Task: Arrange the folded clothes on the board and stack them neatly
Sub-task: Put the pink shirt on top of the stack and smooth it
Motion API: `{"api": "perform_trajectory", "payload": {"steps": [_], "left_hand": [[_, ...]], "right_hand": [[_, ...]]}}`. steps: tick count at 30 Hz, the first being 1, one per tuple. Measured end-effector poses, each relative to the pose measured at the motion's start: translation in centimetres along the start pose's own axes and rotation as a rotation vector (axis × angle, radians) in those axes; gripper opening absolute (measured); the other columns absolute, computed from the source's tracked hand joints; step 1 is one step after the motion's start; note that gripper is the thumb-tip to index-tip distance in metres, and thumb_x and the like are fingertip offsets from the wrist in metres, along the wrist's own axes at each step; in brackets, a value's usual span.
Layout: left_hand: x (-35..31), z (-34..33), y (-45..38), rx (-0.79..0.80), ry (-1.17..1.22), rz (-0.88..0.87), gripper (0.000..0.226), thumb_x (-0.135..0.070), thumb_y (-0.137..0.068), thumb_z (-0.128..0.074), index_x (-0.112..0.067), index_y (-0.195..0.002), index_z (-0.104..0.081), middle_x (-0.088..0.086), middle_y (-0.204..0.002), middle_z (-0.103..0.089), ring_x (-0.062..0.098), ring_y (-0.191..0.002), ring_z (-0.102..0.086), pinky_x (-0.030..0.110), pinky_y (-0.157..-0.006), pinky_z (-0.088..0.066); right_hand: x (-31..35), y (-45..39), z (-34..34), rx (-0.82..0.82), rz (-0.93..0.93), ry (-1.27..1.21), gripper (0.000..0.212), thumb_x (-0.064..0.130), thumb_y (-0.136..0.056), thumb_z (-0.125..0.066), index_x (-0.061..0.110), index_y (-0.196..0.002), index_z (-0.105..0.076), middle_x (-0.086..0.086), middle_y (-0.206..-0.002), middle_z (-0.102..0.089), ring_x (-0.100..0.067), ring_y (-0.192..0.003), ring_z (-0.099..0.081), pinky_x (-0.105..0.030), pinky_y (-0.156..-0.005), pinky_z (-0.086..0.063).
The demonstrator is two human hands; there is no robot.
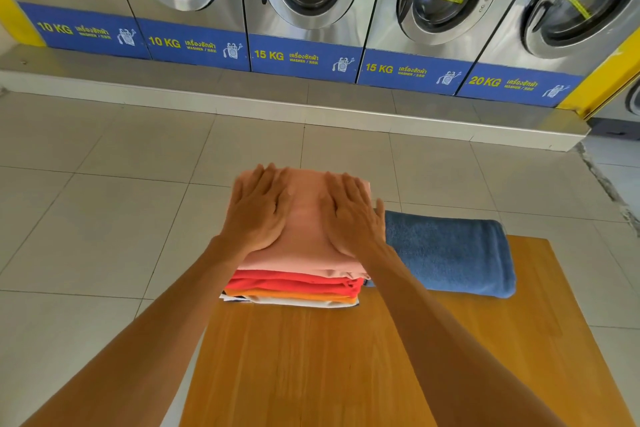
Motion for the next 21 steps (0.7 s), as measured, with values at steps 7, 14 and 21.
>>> {"api": "perform_trajectory", "payload": {"steps": [7, 14, 21], "left_hand": [[-1.3, 0.3, 0.3, 0.061, -0.179, 0.012, 0.061, -0.045, -0.103, -0.009, -0.022, -0.157, 0.005, 0.006, -0.166, 0.014, 0.025, -0.151, 0.017, 0.055, -0.117, 0.013], [3.8, 0.2, 3.4, 0.1, -0.098, 0.124, 0.072, -0.057, -0.093, 0.004, -0.024, -0.157, 0.011, 0.0, -0.166, 0.012, 0.02, -0.152, 0.013, 0.053, -0.119, 0.009], [3.4, 4.4, 3.6, -0.018, -0.153, 0.135, 0.061, -0.036, -0.104, -0.018, -0.014, -0.158, -0.002, 0.008, -0.166, 0.012, 0.025, -0.152, 0.014, 0.058, -0.118, 0.01]], "right_hand": [[-1.9, -0.5, 3.2, -0.037, -0.148, 0.056, 0.062, 0.049, -0.105, -0.013, 0.023, -0.161, -0.012, -0.004, -0.17, -0.001, -0.027, -0.156, 0.005, -0.063, -0.121, 0.004], [1.6, 3.8, -0.1, -0.051, 0.066, 0.1, 0.066, 0.058, -0.103, -0.012, 0.032, -0.16, 0.008, 0.005, -0.169, 0.014, -0.017, -0.155, 0.014, -0.055, -0.123, 0.011], [-4.5, 8.5, 2.9, -0.237, -0.472, -0.304, 0.078, 0.056, -0.092, -0.051, 0.015, -0.154, -0.025, -0.009, -0.154, -0.039, -0.03, -0.14, -0.039, -0.052, -0.111, -0.036]]}}
Point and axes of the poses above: each hand's wrist, its own y-axis away from the middle knuckle, its own z-axis out of the back of the hand, x = y × z, the point moved 9 cm from there along -y, towards the middle knuckle
